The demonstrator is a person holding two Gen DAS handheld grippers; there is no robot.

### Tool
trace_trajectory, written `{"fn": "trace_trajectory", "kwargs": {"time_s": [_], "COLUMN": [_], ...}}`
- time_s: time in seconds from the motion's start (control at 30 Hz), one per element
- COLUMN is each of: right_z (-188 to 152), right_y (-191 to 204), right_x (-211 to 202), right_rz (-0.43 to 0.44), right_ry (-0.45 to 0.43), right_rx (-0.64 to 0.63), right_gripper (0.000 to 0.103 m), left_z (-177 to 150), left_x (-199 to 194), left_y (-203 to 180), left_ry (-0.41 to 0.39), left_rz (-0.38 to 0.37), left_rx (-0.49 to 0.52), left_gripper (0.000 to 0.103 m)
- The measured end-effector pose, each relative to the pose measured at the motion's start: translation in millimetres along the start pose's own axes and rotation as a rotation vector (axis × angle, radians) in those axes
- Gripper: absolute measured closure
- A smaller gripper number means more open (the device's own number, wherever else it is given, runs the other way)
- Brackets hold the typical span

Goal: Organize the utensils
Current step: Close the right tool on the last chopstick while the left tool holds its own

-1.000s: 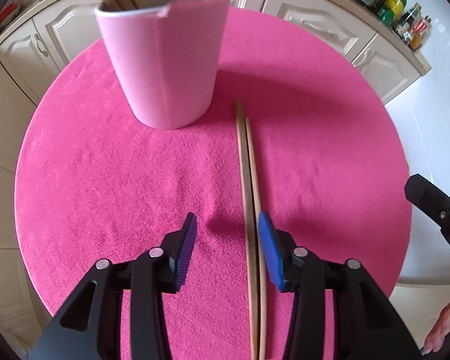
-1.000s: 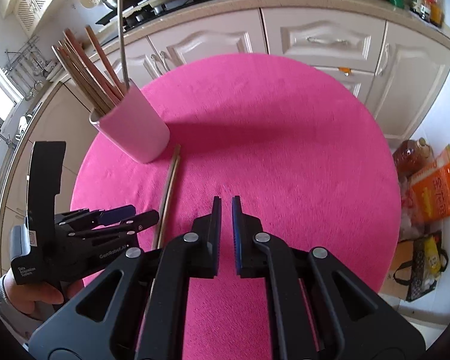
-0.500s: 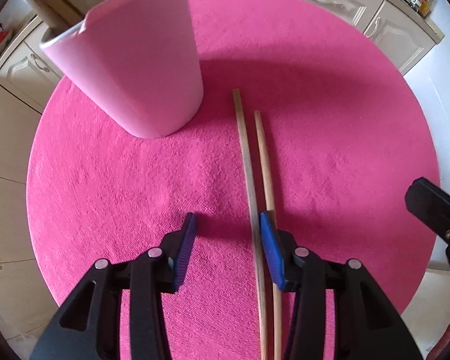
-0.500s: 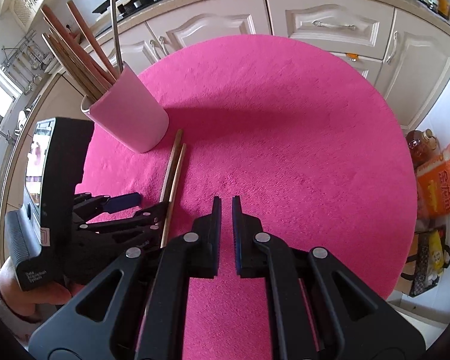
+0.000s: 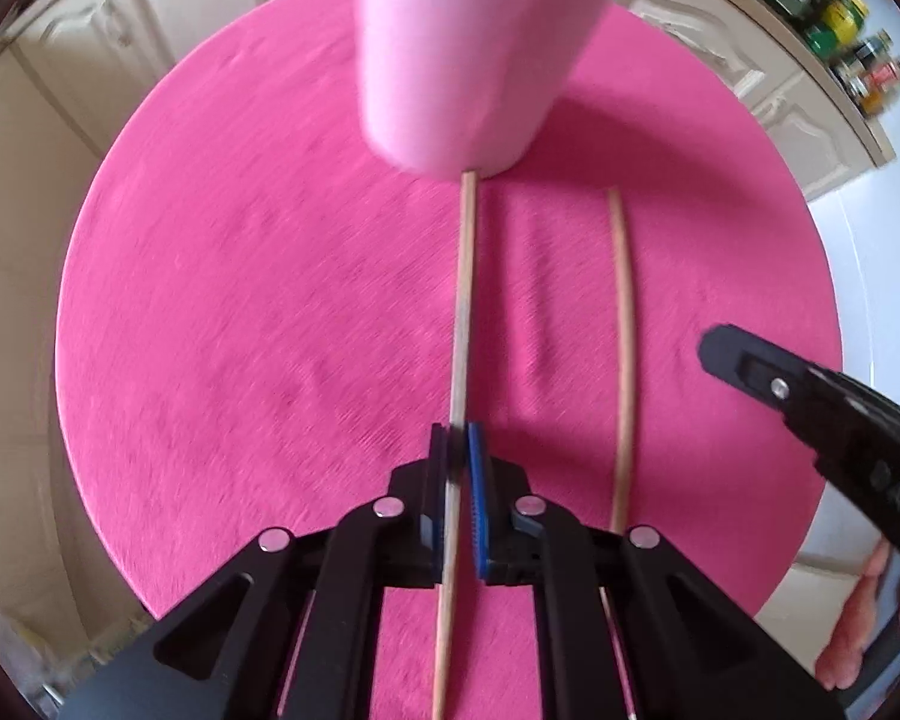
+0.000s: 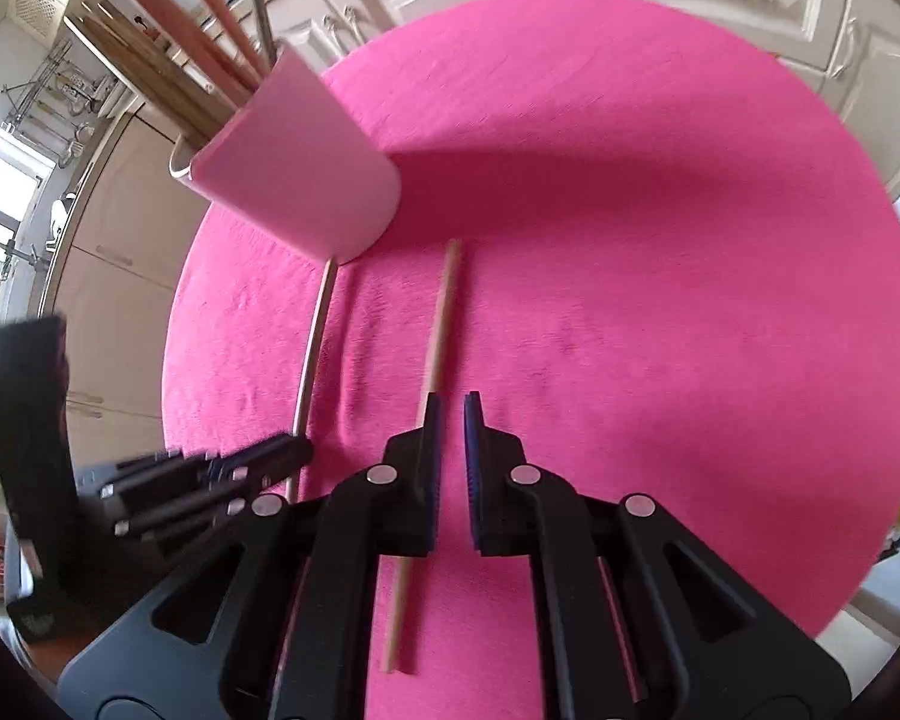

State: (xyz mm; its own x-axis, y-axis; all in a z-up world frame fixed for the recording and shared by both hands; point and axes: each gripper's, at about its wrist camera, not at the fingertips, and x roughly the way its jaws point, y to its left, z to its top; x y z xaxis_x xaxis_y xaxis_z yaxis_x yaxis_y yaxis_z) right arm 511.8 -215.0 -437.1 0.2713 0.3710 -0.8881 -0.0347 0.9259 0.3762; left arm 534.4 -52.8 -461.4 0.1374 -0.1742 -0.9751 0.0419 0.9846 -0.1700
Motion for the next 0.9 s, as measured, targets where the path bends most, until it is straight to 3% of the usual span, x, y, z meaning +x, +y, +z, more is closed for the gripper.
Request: {"fn": "trace_trajectory", "kwargs": {"time_s": [0.2, 0.33, 0.4, 0.73, 0.83, 0.9], "right_z": [5.5, 7.5, 7.7, 15.3, 17.0, 16.4], "right_y": [13.7, 18.4, 19.4, 34.5, 30.8, 19.0], "right_x": [20.6, 28.6, 32.3, 44.4, 43.3, 40.2], "right_rz": [-0.012, -0.065, -0.095, -0.154, -0.123, -0.096], "right_ry": [0.060, 0.085, 0.098, 0.120, 0.120, 0.122], "right_rx": [0.014, 0.005, 0.008, -0.014, -0.006, 0.007], "right_gripper": [0.095, 0.095, 0.095, 0.095, 0.096, 0.096], "left_z": [0.8, 9.4, 12.1, 34.9, 37.5, 36.4], "left_x": [0.7, -6.4, -7.3, 10.6, 13.7, 13.3], "left_y": [10.3, 14.8, 15.9, -4.9, -16.4, -18.3], "left_ry": [-0.004, -0.012, -0.009, 0.037, 0.027, 0.019], "left_rz": [-0.027, -0.032, -0.026, 0.031, 0.064, 0.068], "left_rx": [-0.049, -0.050, -0.046, 0.012, 0.035, 0.034], "left_gripper": [0.096, 0.094, 0.085, 0.084, 0.088, 0.096]}}
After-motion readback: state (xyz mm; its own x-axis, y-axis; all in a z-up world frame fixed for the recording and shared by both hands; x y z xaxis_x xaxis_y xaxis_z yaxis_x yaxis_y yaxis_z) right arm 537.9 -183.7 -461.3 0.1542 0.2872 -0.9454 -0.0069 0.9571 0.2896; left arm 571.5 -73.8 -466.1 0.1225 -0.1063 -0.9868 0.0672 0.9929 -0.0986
